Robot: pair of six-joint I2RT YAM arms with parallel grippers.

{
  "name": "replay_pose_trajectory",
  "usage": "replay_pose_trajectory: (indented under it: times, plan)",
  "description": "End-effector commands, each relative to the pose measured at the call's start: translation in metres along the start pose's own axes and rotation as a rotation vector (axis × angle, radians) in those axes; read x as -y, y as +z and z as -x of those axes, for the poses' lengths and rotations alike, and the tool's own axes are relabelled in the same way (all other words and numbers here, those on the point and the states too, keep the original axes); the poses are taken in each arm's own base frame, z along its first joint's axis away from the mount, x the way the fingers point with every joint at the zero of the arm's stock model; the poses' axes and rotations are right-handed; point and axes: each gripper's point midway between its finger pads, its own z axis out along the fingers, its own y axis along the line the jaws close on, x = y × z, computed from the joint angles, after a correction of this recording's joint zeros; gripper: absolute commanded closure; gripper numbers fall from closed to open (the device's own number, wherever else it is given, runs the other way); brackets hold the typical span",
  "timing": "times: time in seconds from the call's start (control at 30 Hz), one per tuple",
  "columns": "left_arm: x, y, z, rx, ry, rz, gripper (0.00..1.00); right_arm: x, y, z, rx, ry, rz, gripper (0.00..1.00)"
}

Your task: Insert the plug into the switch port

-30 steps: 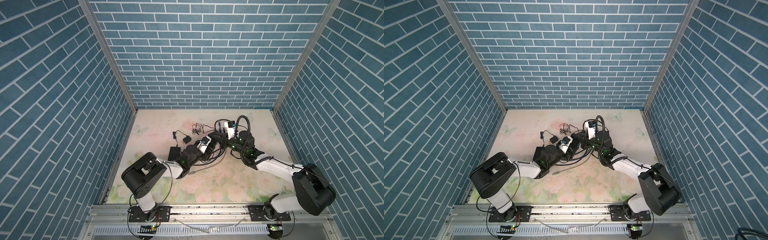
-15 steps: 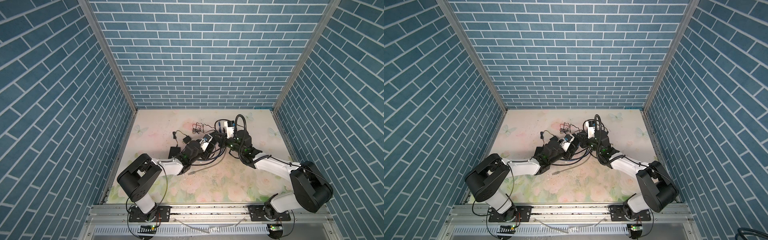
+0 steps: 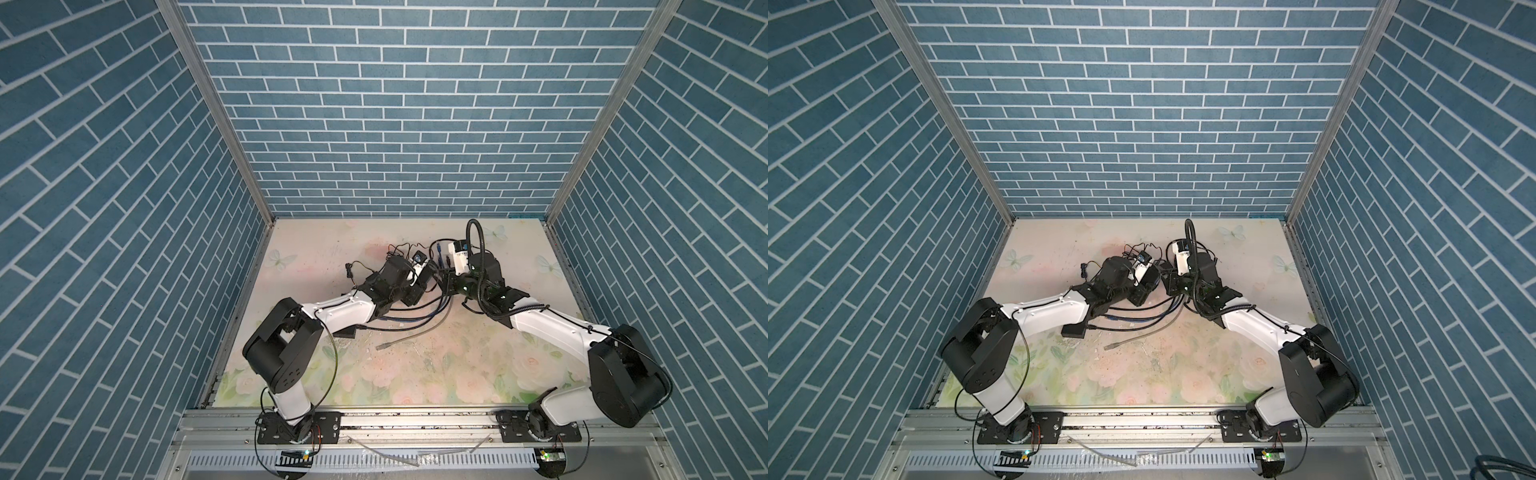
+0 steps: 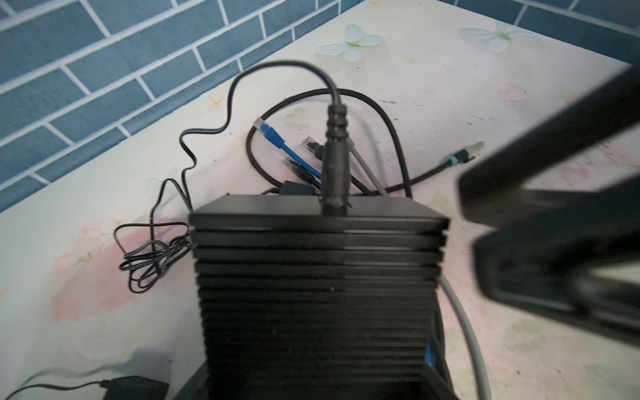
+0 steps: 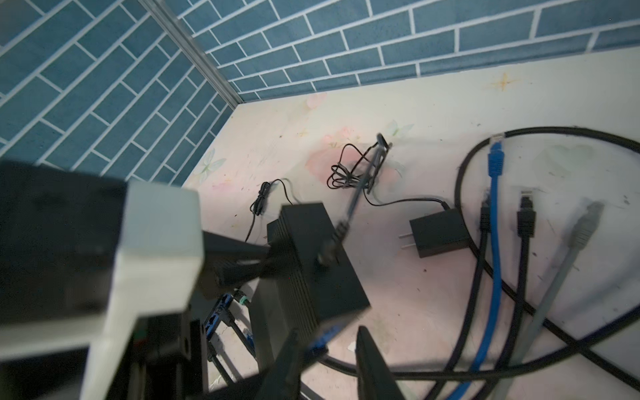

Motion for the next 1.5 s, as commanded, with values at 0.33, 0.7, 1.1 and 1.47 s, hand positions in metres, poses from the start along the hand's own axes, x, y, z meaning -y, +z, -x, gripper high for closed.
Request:
replay_pose_trajectory:
  times: [0.33, 0.7, 1.1, 1.47]
  plan:
    - [-0.023, 0.016, -0.037, -0.385, 0.011, -0.003, 0.44, 0.046, -0.047, 0.027, 0.042, -0.073, -0.180, 0.62]
    - [-0.024, 0.026, -0.072, -0.648, 0.037, -0.011, 0.42, 0.052, -0.028, -0.003, -0.062, -0.048, -0.150, 0.62]
    - [-0.031, 0.057, -0.087, -0.752, 0.058, 0.017, 0.40, 0.054, -0.021, -0.012, -0.090, -0.024, -0.140, 0.62]
    - [-0.036, 0.075, -0.090, -0.748, 0.060, 0.025, 0.28, 0.058, -0.017, -0.030, -0.117, -0.018, -0.127, 0.62]
